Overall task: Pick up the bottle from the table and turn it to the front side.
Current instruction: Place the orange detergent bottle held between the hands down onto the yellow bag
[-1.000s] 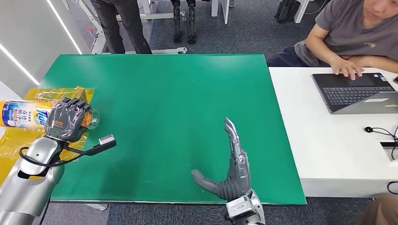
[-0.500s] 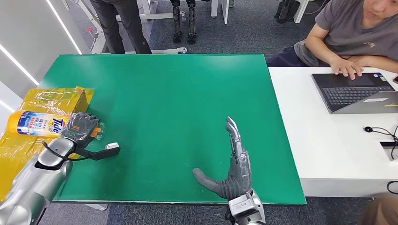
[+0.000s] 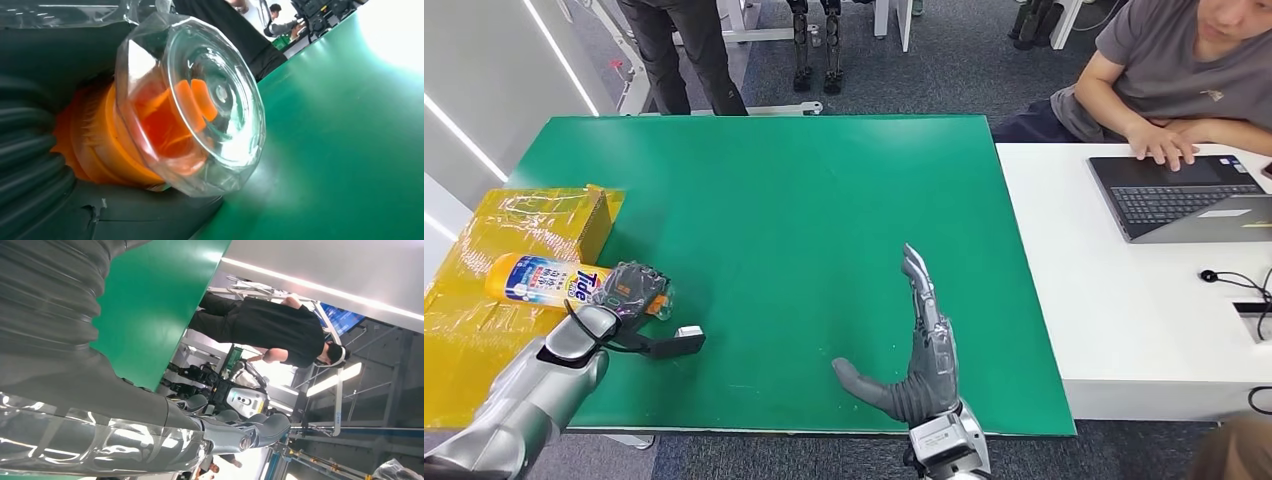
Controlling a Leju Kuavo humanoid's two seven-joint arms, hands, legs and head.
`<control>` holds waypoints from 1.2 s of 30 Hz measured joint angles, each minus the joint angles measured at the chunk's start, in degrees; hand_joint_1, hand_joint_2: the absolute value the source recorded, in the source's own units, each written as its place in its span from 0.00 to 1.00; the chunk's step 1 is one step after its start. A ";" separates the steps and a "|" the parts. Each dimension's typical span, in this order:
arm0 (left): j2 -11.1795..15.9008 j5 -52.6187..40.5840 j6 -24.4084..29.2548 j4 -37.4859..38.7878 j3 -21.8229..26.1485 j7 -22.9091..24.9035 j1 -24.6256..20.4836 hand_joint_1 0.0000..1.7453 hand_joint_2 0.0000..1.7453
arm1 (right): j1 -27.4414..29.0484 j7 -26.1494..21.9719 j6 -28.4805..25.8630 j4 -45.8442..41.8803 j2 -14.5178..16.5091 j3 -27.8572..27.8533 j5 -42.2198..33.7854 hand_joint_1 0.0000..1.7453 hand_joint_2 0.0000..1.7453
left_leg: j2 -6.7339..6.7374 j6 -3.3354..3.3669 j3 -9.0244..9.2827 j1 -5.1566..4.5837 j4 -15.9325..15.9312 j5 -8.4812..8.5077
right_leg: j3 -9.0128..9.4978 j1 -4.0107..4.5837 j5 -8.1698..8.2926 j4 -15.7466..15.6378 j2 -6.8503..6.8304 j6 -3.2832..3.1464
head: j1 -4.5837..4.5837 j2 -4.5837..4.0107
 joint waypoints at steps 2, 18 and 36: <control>0.00 0.15 -0.39 0.29 -0.08 0.28 -0.18 0.78 1.00 | -0.11 0.00 0.03 0.00 0.00 -0.01 -0.01 0.00 1.00 | 0.00 0.00 0.00 0.00 0.00 0.00 | 0.01 0.00 0.00 0.00 0.00 0.00 | 0.00 0.00; 0.48 2.06 2.41 0.93 -0.07 1.62 0.02 0.00 1.00 | -0.01 -0.03 0.16 0.00 -0.02 -0.01 -0.11 0.00 1.00 | 0.01 -0.01 0.01 0.00 -0.02 0.01 | 0.02 0.00 0.00 0.02 0.01 0.00 | 0.00 0.00; 0.91 13.88 12.93 -3.39 3.85 -4.49 5.00 0.00 1.00 | 0.52 0.98 0.62 0.15 -0.02 -1.00 0.07 0.00 1.00 | 0.01 -0.02 0.02 0.00 -0.02 0.01 | 0.01 0.00 0.00 0.01 0.01 0.00 | 0.00 0.00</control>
